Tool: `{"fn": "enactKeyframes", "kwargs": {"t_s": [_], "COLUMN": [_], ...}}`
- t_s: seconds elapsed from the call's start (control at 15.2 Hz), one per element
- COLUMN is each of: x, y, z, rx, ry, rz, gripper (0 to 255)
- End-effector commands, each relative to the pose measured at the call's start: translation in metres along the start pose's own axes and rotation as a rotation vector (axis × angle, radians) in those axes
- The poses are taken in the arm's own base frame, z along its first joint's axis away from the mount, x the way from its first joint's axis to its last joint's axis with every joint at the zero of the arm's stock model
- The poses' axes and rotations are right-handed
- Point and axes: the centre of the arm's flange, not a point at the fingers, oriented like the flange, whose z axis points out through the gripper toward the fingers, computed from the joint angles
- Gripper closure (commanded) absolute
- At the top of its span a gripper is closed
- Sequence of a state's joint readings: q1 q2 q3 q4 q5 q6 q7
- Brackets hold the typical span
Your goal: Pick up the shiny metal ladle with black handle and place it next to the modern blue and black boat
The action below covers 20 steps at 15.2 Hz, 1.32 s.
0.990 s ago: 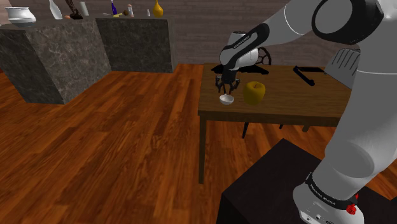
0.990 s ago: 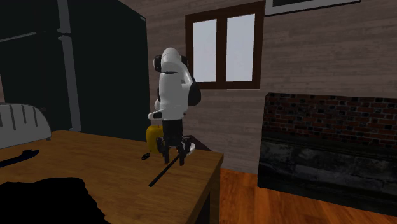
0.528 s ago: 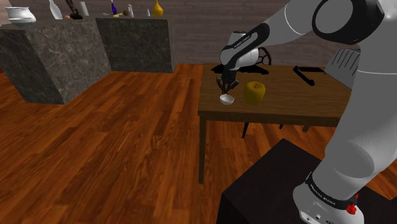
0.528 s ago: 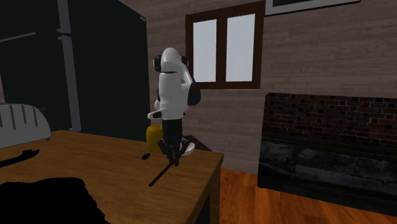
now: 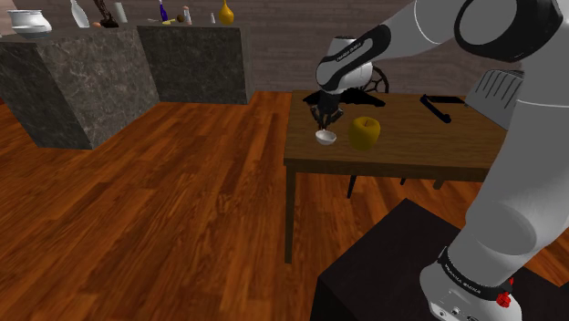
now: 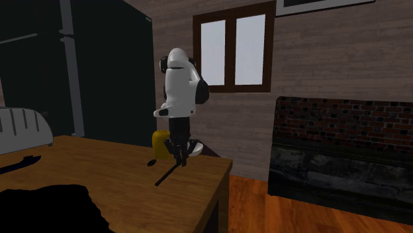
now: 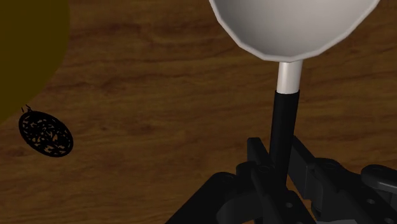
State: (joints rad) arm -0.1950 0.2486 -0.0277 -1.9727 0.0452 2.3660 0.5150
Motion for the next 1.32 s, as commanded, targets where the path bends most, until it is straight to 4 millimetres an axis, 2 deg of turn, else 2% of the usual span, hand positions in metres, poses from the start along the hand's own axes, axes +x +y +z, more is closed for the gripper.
{"fn": "enactKeyframes", "kwargs": {"t_s": [0.0, 1.06, 1.25], "x": [0.002, 0.011, 0.018], "y": [-0.001, -0.009, 0.03], "z": [-0.011, -0.093, -0.096], "rx": [0.0, 0.0, 0.0], "ry": [0.0, 0.0, 0.0], "rz": [0.0, 0.0, 0.0], "gripper": [255, 255, 255]}}
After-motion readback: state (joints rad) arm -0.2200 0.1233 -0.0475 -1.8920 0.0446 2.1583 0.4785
